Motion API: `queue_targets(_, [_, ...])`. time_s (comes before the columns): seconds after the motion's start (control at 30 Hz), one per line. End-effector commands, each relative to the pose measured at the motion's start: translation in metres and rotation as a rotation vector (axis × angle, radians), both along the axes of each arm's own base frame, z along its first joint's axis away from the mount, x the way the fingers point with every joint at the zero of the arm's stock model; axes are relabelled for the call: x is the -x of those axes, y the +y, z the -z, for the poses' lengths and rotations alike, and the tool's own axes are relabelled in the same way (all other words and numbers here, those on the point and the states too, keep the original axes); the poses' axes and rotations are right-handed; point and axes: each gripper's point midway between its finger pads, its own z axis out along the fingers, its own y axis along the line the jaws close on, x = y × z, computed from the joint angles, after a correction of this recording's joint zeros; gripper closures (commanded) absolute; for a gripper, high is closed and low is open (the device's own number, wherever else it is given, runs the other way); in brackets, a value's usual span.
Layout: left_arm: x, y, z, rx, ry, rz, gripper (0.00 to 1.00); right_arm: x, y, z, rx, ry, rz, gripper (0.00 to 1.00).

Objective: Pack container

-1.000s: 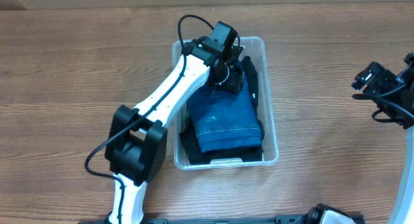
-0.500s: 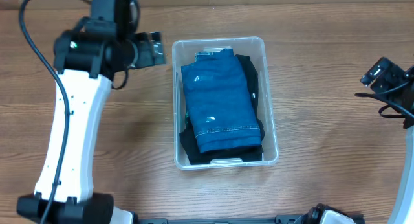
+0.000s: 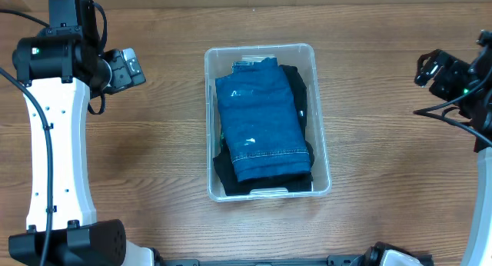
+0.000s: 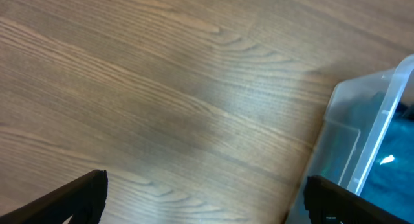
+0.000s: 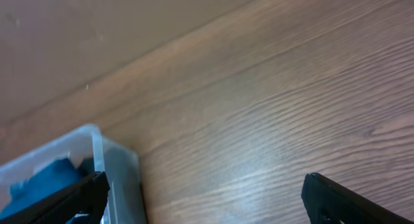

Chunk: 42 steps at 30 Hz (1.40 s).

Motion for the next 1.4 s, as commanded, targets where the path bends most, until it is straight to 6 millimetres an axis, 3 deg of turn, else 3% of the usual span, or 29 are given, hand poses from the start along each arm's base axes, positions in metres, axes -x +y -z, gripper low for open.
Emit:
queue_targets(0.0, [0.017, 0.002, -0.014, -0.040, -0.032, 0.053, 0.00, 0.009, 0.017, -0.011, 0.066, -0.017, -0.096, 0.00])
queue_targets(0.23, [0.064, -0.004, -0.033, -0.068, -0.202, 0.083, 0.00, 0.033, 0.072, -0.036, 0.244, -0.064, -0.215, 0.00])
queue_targets(0.4, [0.108, -0.018, -0.016, -0.045, -0.333, 0.122, 0.00, 0.077, 0.114, -0.024, 0.221, -0.084, -0.352, 0.00])
queue_targets(0.53, [0.145, -0.022, -0.005, -0.050, -0.408, 0.125, 0.00, 0.124, 0.114, -0.010, 0.153, -0.142, -0.306, 0.00])
queue_targets(0.63, [0.164, -0.024, -0.003, -0.035, -0.447, 0.093, 0.00, 0.154, 0.102, 0.003, 0.139, -0.153, -0.219, 0.00])
queue_targets(0.87, [0.166, -0.024, 0.000, -0.009, -0.437, 0.061, 0.00, 0.177, 0.096, 0.027, 0.148, -0.039, -0.205, 0.00])
queue_targets(1.37, [0.166, -0.024, 0.001, -0.008, -0.436, 0.060, 0.00, 0.176, 0.094, 0.027, 0.157, -0.042, -0.196, 0.00])
